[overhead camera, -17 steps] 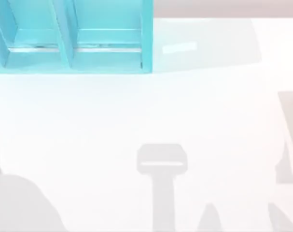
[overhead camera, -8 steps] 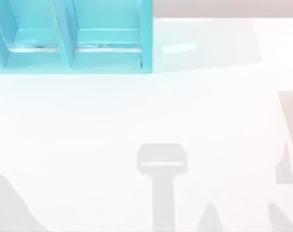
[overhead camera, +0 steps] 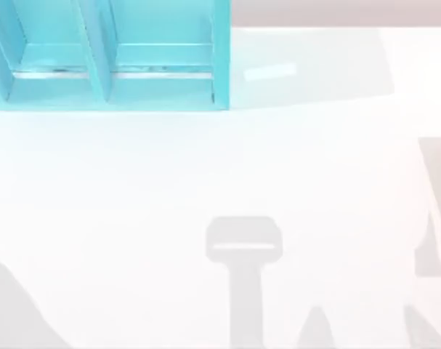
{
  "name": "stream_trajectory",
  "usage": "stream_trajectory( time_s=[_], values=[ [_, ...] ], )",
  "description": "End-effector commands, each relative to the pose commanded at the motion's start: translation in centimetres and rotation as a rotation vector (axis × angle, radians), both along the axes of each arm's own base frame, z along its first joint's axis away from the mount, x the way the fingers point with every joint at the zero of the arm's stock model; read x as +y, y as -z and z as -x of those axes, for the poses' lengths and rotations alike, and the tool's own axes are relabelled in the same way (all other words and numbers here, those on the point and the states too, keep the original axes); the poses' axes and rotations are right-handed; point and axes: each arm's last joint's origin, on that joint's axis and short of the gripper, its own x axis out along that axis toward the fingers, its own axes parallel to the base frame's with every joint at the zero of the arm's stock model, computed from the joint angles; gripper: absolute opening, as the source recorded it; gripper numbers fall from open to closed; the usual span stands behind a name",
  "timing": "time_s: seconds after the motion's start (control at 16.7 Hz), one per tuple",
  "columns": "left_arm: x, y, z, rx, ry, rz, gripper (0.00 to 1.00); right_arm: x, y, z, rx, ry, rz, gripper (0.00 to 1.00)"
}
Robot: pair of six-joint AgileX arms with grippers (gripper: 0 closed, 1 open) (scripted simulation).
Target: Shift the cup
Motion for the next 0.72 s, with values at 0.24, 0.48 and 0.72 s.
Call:
stream_trajectory(
  time_s=[0.24,0.48,0.72],
  values=[
    [0.00,0.00,0.00,0.000,0.000,0.000,0.83,0.00,0.00,0.00,0.000,0.000,0.000,1.00],
    [0.00,0.00,0.00,0.000,0.000,0.000,1.00,0.00,0.00,0.00,0.000,0.000,0.000,1.00],
    [0.00,0.00,0.00,0.000,0.000,0.000,1.00,0.00,0.00,0.00,0.000,0.000,0.000,1.00]
  ],
)
